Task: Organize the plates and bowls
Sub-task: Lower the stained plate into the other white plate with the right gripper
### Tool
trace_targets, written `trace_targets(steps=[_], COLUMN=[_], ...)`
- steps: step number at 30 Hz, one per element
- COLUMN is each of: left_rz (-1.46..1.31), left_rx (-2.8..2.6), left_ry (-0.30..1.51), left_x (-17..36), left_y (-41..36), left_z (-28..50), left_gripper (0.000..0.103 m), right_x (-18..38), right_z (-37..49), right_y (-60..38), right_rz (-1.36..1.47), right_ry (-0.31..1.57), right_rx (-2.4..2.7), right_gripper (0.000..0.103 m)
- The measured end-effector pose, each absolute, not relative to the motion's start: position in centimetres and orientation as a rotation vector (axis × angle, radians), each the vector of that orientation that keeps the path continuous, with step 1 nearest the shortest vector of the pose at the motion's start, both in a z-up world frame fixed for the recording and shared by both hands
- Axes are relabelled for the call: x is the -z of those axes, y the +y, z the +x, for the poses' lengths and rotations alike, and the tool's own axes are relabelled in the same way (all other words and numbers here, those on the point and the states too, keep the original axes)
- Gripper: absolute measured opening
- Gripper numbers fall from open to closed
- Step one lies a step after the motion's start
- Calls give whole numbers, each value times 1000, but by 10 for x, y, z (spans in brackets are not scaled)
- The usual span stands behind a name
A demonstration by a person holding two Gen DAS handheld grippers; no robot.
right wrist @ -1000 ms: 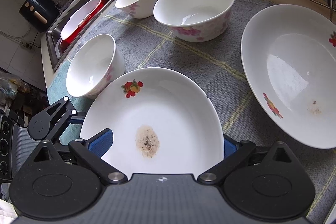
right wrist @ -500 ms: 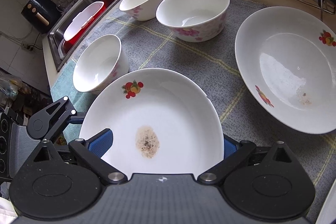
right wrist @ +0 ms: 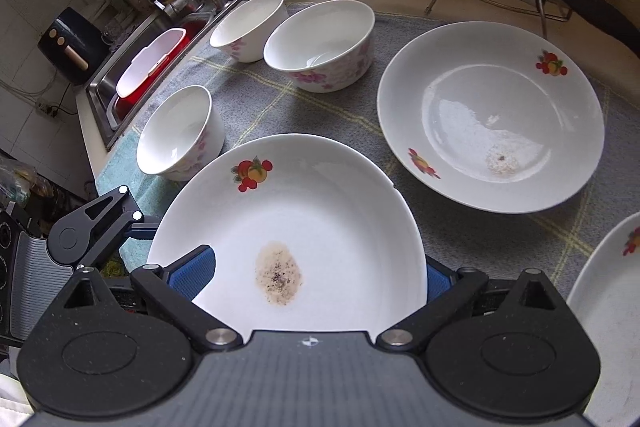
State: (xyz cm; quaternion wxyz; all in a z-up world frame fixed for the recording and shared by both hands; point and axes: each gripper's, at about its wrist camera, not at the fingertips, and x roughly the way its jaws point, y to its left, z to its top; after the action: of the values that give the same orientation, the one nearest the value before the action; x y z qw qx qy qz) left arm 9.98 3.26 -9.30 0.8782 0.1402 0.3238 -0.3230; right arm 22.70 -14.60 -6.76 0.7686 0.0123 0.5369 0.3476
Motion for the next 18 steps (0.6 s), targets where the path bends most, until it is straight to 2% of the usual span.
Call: trace_targets(steps=[18], left_rz=[348], left_rx=[822], left_ry=[637], left_x=[83], left_y=[-50], left_z=[128], left_gripper=[102], right_x=[52], right_z=[214], right_y=[-250], right_rz=[99], right_ry=[1094], right_rx=[-595], right_gripper=[103])
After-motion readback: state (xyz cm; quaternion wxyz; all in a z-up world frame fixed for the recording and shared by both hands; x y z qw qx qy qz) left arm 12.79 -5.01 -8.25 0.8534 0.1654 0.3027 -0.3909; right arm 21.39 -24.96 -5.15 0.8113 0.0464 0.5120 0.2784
